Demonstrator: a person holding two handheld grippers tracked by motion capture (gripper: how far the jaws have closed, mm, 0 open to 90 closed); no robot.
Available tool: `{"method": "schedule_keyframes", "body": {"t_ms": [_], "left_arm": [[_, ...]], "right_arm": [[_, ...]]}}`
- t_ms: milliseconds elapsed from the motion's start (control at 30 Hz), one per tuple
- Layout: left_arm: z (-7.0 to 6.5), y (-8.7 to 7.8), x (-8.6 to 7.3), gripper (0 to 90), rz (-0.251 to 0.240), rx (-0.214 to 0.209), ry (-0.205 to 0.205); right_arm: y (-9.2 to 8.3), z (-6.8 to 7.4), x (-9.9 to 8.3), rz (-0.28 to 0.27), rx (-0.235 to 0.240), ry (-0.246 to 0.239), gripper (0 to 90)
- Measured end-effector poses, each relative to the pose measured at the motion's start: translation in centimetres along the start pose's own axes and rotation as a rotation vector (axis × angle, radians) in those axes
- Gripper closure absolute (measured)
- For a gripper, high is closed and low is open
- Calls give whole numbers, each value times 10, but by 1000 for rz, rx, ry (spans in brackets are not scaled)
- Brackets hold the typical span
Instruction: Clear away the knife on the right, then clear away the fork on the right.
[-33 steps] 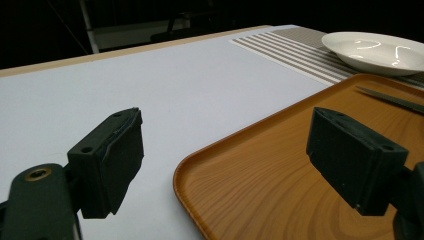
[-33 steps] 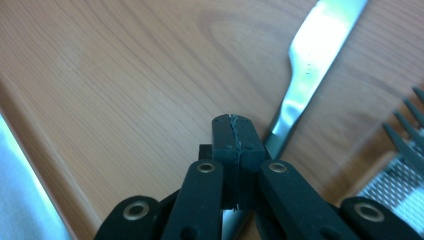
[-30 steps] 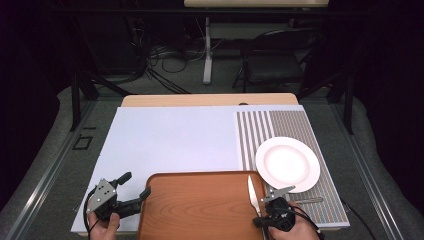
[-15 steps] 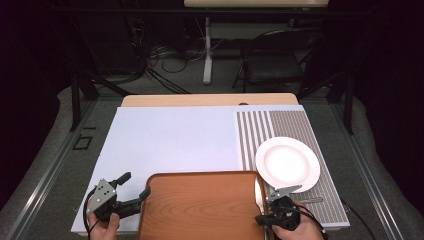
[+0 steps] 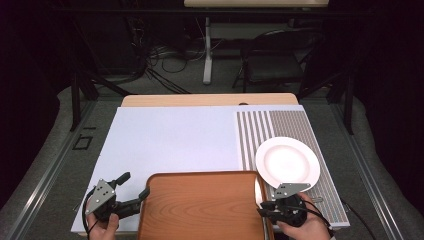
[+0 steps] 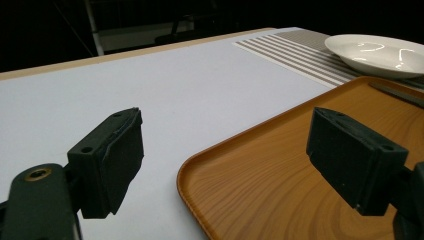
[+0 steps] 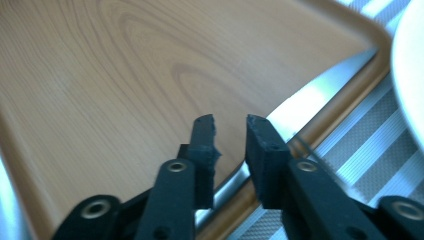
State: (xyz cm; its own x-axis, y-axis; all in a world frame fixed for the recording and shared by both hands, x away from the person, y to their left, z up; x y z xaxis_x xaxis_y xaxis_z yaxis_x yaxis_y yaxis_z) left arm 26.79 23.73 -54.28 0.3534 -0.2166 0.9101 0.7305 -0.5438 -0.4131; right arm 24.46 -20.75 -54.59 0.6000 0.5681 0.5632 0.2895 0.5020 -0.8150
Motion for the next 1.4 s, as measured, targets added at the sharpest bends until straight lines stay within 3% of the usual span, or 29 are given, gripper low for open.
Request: {"method": "schedule_keyframes", "body": {"t_ms": [167, 233, 367, 567, 833, 900, 967, 1167, 1400], "left_arm": [[1, -1, 0, 153, 0, 0, 2], [1, -1, 0, 153, -1, -1, 4], [1, -1, 0, 153, 2, -4, 7], [0, 0, 0, 153, 1, -6, 5], [0, -1, -1, 153, 4, -5, 9], [0, -2, -1, 153, 4, -3, 7], [0, -3, -1, 153, 1, 1, 6], [0, -3, -1, 153, 4, 0, 5], [-1, -2, -1, 153, 4, -4, 7]], "right_arm": [[-5, -3, 6, -85, -52, -105, 598], [-8, -5, 7, -103, -72, -135, 610], [-14, -9, 8, -116, -99, -155, 584], [-19, -17, 8, -120, -114, -127, 498], [-24, -30, 6, -89, -120, -80, 203], [-26, -33, 5, -85, -116, -77, 183], [-29, -35, 2, -64, -116, -125, 168], [-33, -40, 1, -67, -131, -130, 154], [-38, -50, -3, -34, -160, -183, 145]]}}
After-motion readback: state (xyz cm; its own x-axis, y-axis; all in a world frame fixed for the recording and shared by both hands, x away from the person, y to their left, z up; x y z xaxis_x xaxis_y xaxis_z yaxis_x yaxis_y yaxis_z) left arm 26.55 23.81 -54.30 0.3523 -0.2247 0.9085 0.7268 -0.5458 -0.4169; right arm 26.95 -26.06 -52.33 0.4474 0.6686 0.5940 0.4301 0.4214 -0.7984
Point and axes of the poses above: each handheld gripper's, and its own axes: y roughly forward along the jaws, x roughly out of its top, z roughly to its left, the point moved 4 cm from there along y, roughly forward along the jaws, and after that the axes turned 7 degrees about z, right-handed, at the moved point
